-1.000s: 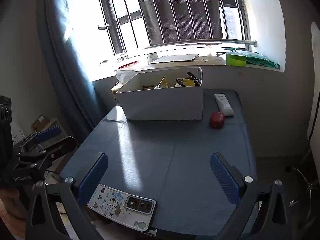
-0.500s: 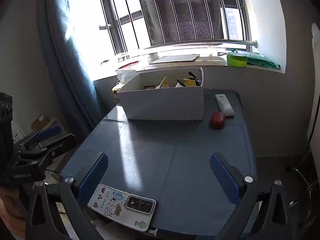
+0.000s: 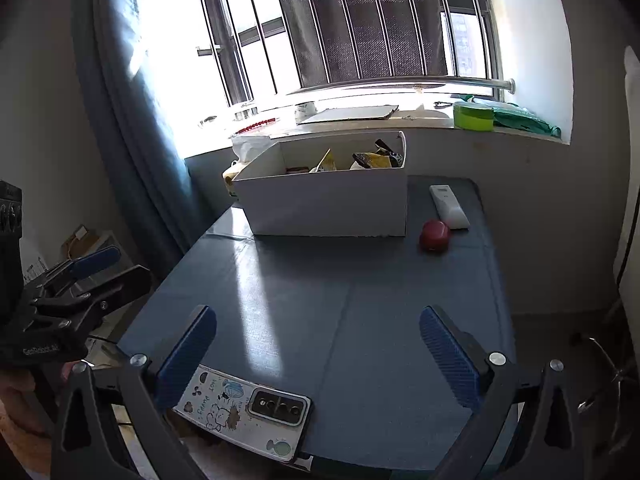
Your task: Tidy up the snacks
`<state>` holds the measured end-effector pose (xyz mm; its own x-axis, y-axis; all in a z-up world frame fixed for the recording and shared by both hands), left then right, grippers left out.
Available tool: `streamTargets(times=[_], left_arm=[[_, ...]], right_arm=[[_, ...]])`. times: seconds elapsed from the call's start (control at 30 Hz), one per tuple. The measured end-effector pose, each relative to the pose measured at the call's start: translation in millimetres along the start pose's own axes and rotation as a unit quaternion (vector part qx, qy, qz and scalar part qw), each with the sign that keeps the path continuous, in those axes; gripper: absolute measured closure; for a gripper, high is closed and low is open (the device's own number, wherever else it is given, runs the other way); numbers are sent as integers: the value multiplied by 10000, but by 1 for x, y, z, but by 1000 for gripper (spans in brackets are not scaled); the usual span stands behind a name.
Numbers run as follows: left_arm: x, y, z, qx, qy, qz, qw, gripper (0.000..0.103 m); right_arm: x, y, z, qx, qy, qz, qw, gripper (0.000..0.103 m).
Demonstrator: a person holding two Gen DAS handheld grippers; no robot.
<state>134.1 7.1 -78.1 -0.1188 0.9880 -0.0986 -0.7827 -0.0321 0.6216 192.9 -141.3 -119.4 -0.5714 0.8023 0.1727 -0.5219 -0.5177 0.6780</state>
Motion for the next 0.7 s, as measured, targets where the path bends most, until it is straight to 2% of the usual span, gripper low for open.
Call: streamTargets(times=[0.7], left_arm=[[2,-3,-2,55,-70,104,9999,0]], right_arm=[[2,0,-1,12,33,4,10000,0]])
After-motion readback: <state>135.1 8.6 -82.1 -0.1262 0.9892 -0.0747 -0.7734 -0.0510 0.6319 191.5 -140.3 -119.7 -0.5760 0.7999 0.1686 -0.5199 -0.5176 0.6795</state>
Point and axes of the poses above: each gripper's, at about its wrist camera, not at the fingertips, and y roughly against the way its jaws point, x to its left, z to its top, the point moved 10 cm from there along -y, roughly the way its jaws point, and after that the axes turned 4 degrees about x, right-handed, at the moved point
